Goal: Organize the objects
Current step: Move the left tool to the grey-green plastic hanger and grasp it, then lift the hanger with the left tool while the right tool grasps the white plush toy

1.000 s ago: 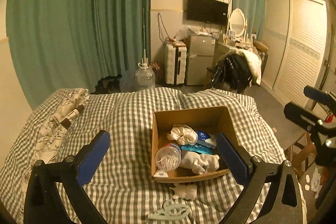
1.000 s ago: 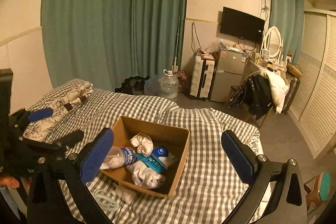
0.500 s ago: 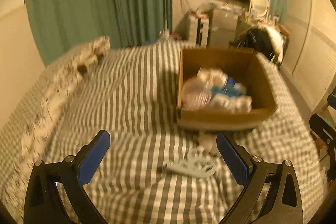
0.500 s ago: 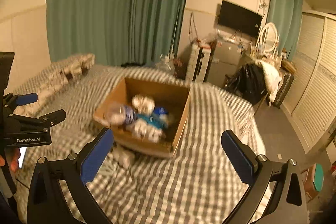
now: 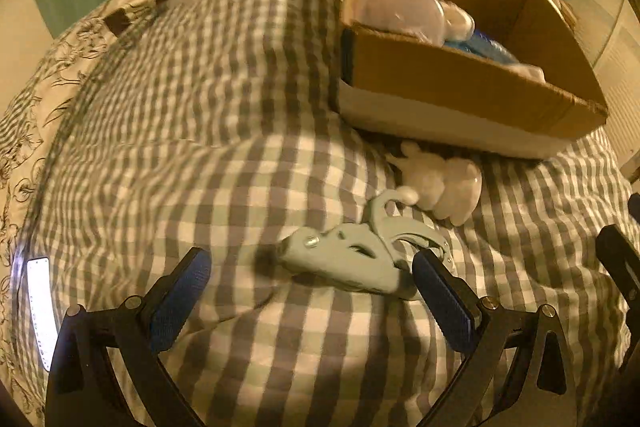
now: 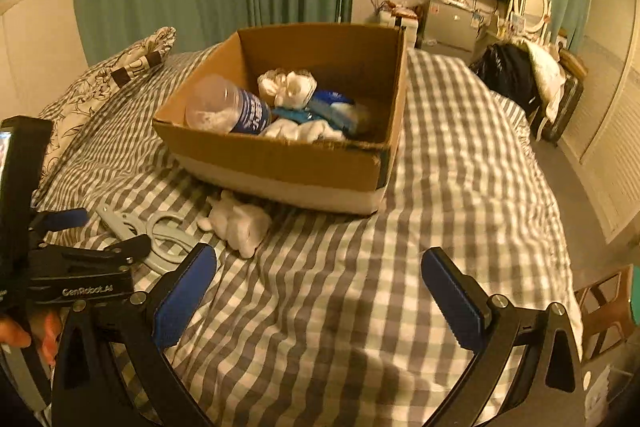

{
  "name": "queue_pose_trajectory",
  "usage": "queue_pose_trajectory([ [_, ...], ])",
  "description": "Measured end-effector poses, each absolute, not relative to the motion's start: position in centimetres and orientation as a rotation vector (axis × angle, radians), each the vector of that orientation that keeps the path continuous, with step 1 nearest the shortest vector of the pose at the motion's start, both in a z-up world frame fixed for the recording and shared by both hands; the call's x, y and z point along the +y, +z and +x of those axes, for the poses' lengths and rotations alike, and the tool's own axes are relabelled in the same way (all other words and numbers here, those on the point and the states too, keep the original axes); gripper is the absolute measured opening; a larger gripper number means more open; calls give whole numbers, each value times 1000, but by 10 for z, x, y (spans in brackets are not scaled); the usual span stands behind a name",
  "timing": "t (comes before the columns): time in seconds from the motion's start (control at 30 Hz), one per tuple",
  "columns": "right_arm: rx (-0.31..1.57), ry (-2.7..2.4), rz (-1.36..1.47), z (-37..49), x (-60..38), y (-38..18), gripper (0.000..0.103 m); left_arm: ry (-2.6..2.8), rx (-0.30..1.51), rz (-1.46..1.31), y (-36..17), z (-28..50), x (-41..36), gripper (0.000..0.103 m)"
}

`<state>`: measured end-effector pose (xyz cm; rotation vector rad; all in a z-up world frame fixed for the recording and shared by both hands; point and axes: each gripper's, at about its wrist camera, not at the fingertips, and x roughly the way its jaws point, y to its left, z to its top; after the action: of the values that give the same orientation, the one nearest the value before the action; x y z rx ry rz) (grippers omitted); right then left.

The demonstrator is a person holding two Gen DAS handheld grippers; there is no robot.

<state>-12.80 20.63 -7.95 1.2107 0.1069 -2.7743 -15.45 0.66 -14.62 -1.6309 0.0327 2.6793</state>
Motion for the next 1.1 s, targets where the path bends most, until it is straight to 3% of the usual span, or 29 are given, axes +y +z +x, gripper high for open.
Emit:
queue_pose_trajectory([
  [0.2, 92, -2774, 1188, -125, 207, -76, 103, 2646, 139, -1569, -141, -150, 35, 75],
  [0.33, 61, -2789, 1186, -123, 212, -73, 103, 2621, 70, -1489, -131, -150, 44, 58],
  [0.37, 55, -2794, 1190, -123, 213, -73, 103, 2596, 34, -1477, -130, -151, 47, 47],
  [0.53, 29, -2800, 1205, -123, 216, -74, 103, 2512, 12, -1494, -141, -160, 66, 45],
  [0.63, 22, -2800, 1214, -124, 218, -74, 103, 2487, -45, -1517, -148, -171, 68, 31],
  [0.83, 44, -2802, 1232, -125, 217, -76, 103, 2516, -166, -1608, -158, -180, 54, 30],
  [1.0, 74, -2802, 1245, -124, 214, -78, 103, 2538, -234, -1559, -151, -172, 45, 13],
  [1.1, 97, -2802, 1244, -123, 211, -79, 103, 2570, -242, -1495, -137, -157, 38, 9],
])
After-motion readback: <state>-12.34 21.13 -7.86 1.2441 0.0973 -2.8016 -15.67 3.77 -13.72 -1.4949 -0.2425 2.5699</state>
